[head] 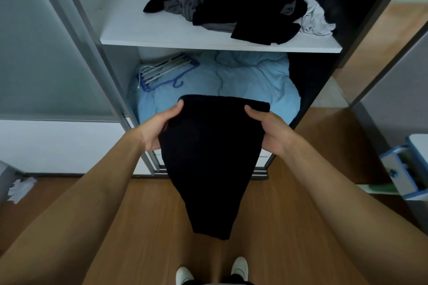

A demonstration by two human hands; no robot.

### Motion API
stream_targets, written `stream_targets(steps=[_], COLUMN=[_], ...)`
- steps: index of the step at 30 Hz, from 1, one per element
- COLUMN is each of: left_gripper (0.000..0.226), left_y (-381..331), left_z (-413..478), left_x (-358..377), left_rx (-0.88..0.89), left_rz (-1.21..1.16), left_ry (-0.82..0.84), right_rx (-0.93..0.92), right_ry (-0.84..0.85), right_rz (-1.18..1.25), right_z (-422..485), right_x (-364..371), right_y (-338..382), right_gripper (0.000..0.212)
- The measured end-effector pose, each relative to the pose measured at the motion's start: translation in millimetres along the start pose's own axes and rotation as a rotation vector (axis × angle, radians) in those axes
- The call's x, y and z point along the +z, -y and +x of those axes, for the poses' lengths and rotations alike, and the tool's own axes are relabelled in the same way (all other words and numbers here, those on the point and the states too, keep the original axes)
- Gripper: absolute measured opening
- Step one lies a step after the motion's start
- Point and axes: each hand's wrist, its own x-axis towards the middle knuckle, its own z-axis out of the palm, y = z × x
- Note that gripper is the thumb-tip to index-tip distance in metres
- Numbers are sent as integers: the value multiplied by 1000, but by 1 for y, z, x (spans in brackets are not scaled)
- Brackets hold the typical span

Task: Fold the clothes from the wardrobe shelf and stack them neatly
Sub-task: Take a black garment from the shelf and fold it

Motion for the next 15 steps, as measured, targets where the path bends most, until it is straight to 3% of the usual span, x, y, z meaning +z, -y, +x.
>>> stream_targets(steps=[4, 9, 12, 15], left_gripper=[54, 16, 17, 35], left_y=[19, 1, -4, -3], left_z=[-3, 12, 14, 11], left_x=[8, 46, 57, 55], left_rx=[-7, 105, 52, 110], left_rz=[-97, -10, -133, -253], left_ry=[-31, -319, -313, -183], right_rx=[89, 36, -34, -135], right_ry=[-10, 125, 163, 19], right_rz=[110, 189, 28, -16], right_z=[5, 1, -6, -5], right_x=[-1, -19, -22, -19], right_y=[10, 12, -11, -20], right_gripper=[34, 48, 39, 32])
